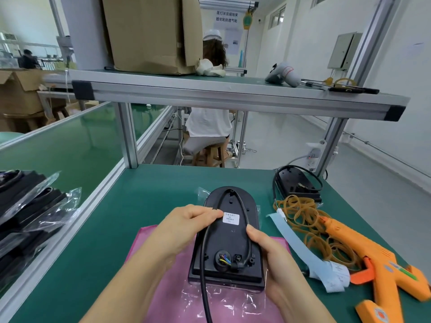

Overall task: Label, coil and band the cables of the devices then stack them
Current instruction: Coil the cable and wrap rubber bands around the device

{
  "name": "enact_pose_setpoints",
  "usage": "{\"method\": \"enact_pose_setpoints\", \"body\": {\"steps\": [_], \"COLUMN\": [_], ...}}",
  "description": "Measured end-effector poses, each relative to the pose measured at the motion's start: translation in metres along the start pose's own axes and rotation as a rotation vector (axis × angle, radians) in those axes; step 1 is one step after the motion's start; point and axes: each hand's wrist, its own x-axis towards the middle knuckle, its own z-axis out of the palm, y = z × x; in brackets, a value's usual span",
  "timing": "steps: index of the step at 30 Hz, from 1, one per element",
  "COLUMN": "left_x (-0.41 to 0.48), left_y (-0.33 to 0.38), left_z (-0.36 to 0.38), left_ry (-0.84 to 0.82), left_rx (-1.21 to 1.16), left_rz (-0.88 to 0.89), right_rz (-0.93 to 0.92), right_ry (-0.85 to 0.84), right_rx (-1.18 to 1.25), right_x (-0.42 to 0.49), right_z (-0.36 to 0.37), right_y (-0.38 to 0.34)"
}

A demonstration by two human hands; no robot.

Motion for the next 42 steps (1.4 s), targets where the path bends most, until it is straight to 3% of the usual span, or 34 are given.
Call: {"method": "enact_pose_setpoints", "body": {"steps": [9,15,18,22,24,26,31,38,40,42], "left_x": [-0.009,-0.01,-0.011,-0.01,-0.007,-0.004,0.002,0.005,0.008,0.01], "left_y": [0.0,-0.014,-0.025,-0.031,-0.032,-0.034,-0.044,-0.045,-0.044,-0.042], "left_z": [0.006,0.025,0.025,0.017,0.015,0.015,0.014,0.019,0.017,0.014], "left_ry": [0.081,0.341,0.424,0.099,-0.02,-0.03,-0.01,0.007,0.022,0.031], "left_rx": [-0.003,0.201,0.107,-0.451,-0.54,-0.573,-0.57,-0.607,-0.618,-0.637], "left_rz": [0.013,0.149,0.123,-0.24,-0.288,-0.28,-0.255,-0.236,-0.233,-0.239], "right_rz": [-0.074,-0.027,0.039,0.101,0.109,0.086,-0.056,-0.148,-0.309,-0.705], "right_ry": [0.026,-0.023,-0.057,-0.091,-0.091,-0.077,0.018,0.106,0.179,0.122], "right_rx": [-0.076,-0.04,-0.003,0.0,-0.048,-0.165,-0.674,-0.86,-0.916,-1.065], "right_x": [0.0,0.0,-0.003,-0.004,-0.003,-0.003,-0.003,0.001,-0.004,-0.017], "right_z": [0.002,0.004,0.002,0.0,-0.001,-0.001,-0.003,-0.007,-0.009,-0.007], "right_y": [0.005,0.003,0.004,0.003,0.002,-0.001,-0.015,-0.018,-0.019,-0.02]}}
